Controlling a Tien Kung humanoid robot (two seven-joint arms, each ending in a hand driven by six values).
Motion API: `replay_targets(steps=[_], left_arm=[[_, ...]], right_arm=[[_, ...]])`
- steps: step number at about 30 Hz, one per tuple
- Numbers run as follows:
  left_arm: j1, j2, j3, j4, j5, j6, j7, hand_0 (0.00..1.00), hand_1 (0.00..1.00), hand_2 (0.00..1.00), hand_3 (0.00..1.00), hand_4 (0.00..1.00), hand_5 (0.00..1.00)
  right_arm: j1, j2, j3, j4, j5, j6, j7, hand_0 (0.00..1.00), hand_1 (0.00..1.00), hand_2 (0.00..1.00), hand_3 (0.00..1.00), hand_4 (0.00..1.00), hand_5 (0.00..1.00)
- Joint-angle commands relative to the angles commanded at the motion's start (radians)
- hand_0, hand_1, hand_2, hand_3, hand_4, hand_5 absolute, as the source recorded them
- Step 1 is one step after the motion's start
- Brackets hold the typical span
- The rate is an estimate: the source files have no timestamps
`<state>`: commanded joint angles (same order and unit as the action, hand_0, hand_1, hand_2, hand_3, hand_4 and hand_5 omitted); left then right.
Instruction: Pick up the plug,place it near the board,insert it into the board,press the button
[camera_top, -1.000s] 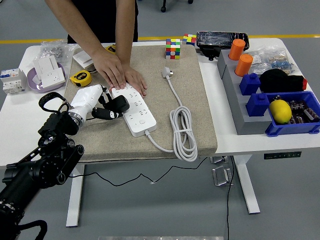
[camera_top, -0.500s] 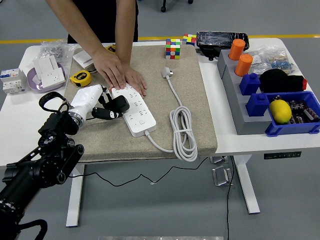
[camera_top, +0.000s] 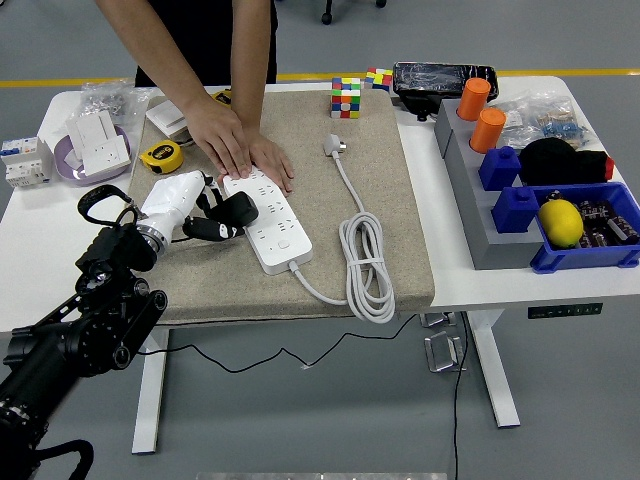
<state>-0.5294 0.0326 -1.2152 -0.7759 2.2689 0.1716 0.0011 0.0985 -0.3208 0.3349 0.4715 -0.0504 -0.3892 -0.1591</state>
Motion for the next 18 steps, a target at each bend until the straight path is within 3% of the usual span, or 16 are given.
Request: replay_targets(steps=[18], left_arm=[[-0.003,0.001,0.007,0.000,0.000,-0.004,-0.003,0.552,0.483,0.340,0.300,0.649,0.162]], right_arm=[[0.000,-0.001,0.003,-0.001,0.003,-0.005,0.004,0.889,0.865,0.838,0.841,0.998,0.998]])
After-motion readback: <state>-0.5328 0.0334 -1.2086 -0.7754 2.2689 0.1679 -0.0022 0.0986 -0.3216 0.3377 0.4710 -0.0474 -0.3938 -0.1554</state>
